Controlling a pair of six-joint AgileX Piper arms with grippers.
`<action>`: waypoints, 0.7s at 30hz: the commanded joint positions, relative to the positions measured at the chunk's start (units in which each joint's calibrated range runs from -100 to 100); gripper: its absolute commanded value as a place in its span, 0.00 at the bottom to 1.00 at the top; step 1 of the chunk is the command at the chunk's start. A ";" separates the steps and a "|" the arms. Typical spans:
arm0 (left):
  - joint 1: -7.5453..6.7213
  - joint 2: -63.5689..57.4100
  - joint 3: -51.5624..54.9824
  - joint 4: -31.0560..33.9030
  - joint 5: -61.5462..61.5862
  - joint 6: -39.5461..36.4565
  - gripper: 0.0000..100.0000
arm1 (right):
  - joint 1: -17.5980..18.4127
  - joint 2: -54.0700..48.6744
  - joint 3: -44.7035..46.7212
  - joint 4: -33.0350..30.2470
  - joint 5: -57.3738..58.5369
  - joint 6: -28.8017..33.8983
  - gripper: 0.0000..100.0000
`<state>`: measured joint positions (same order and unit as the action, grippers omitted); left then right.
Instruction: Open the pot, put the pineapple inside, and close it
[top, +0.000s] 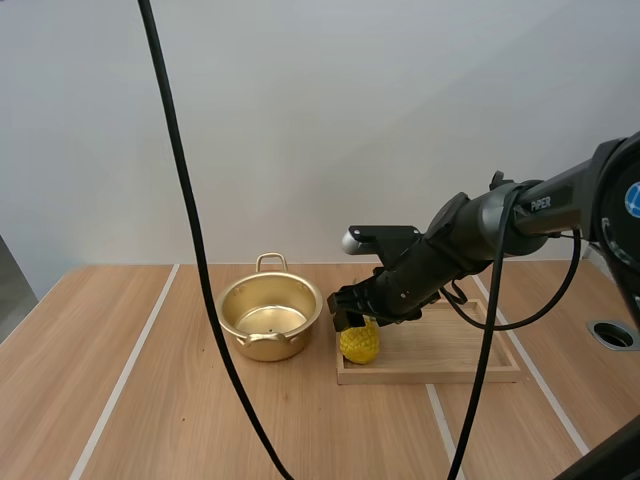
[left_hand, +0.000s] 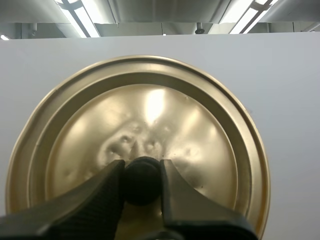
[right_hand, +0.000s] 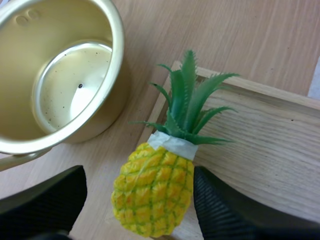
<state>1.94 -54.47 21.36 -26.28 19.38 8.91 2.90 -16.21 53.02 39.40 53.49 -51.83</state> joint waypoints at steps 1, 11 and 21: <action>0.11 -0.28 -0.37 -0.55 -1.28 -0.24 0.00 | 0.03 0.91 0.39 0.15 -0.70 -0.70 1.00; 0.11 -0.28 -0.37 -0.55 -1.28 -0.24 0.00 | 0.03 8.18 0.53 0.51 -0.90 -0.70 1.00; 0.11 -0.28 -0.37 -0.55 -1.28 -0.24 0.00 | 0.03 13.13 0.53 1.37 -3.51 -2.28 1.00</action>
<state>1.94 -54.47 21.36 -26.28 19.38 8.91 2.90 -5.69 53.14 40.09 51.23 -52.68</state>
